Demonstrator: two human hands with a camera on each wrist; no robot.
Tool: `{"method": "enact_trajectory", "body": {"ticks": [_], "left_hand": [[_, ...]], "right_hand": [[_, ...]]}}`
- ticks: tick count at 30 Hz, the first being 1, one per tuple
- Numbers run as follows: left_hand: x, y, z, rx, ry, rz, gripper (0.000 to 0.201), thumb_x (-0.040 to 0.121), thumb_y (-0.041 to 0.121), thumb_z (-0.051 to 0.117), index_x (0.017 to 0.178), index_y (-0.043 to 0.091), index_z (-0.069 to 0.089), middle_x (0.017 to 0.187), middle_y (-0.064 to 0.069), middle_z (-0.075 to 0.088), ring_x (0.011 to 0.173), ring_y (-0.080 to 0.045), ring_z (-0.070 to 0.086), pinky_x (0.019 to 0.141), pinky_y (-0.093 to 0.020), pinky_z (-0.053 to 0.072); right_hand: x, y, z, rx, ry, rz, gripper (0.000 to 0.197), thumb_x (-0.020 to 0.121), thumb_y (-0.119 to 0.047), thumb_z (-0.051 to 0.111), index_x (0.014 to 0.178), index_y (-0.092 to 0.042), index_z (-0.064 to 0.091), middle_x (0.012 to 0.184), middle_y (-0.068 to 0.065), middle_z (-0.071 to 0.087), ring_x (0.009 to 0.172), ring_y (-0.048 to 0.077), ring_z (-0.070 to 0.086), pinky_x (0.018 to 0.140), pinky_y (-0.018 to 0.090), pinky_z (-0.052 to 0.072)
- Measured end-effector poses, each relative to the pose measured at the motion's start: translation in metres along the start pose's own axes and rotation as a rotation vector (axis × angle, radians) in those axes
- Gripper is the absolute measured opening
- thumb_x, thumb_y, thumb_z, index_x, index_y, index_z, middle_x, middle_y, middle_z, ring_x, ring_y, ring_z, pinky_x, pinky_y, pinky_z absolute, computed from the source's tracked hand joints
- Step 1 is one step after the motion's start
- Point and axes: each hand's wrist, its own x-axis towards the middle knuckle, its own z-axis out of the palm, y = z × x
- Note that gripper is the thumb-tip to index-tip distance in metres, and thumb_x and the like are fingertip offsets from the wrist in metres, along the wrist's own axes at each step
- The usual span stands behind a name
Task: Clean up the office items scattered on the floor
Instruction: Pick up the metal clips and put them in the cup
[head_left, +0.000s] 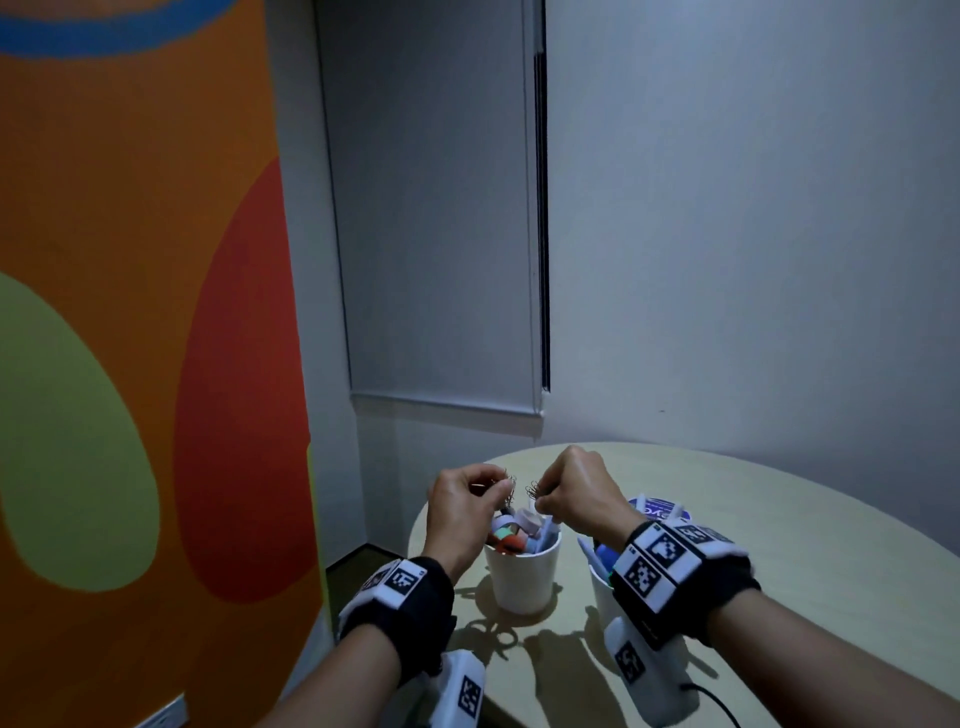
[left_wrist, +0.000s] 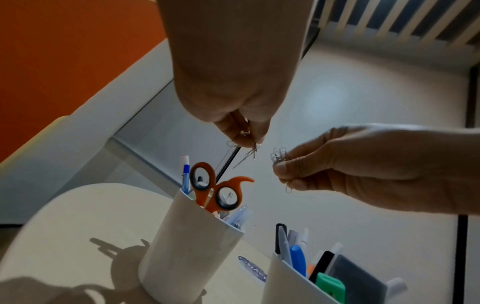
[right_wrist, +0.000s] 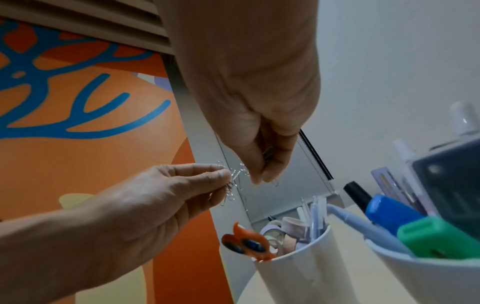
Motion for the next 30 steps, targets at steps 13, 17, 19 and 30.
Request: {"method": "enact_trajectory", "body": {"ticks": [13, 17, 19, 30], "left_hand": [[0.029, -0.02, 0.017, 0.396, -0.181, 0.014, 0.007, 0.082, 0.01, 0.074, 0.087, 0.01, 0.078, 0.083, -0.003, 0.075, 0.078, -0.012, 0.069, 0.072, -0.023, 0.056], [0.029, -0.029, 0.017, 0.398, -0.327, -0.033, 0.012, 0.079, 0.016, 0.079, 0.09, 0.013, 0.078, 0.086, -0.002, 0.075, 0.078, -0.012, 0.071, 0.075, -0.031, 0.061], [0.03, -0.028, 0.015, 0.402, -0.372, -0.024, 0.021, 0.08, 0.02, 0.079, 0.1, 0.014, 0.076, 0.093, -0.001, 0.075, 0.083, -0.011, 0.072, 0.078, -0.032, 0.061], [0.027, -0.006, -0.023, 0.305, -0.247, 0.121, 0.014, 0.087, 0.009, 0.066, 0.097, 0.01, 0.076, 0.077, -0.003, 0.075, 0.067, -0.011, 0.071, 0.067, -0.034, 0.062]], "right_hand": [[0.037, 0.016, 0.036, -0.134, -0.068, 0.065, 0.009, 0.072, -0.003, 0.074, 0.081, -0.004, 0.073, 0.091, 0.018, 0.068, 0.08, 0.029, 0.068, 0.07, 0.034, 0.058], [0.034, 0.019, 0.044, -0.16, -0.116, 0.083, 0.018, 0.069, -0.011, 0.081, 0.083, -0.003, 0.074, 0.088, 0.016, 0.069, 0.081, 0.027, 0.068, 0.068, 0.033, 0.057], [0.032, 0.021, 0.044, -0.174, -0.137, 0.091, 0.022, 0.069, -0.019, 0.083, 0.082, -0.003, 0.073, 0.087, 0.015, 0.068, 0.078, 0.025, 0.066, 0.062, 0.031, 0.055], [0.024, -0.004, 0.015, -0.054, -0.06, -0.024, 0.021, 0.074, 0.008, 0.063, 0.081, -0.005, 0.079, 0.078, 0.012, 0.076, 0.066, 0.016, 0.068, 0.06, 0.027, 0.052]]}}
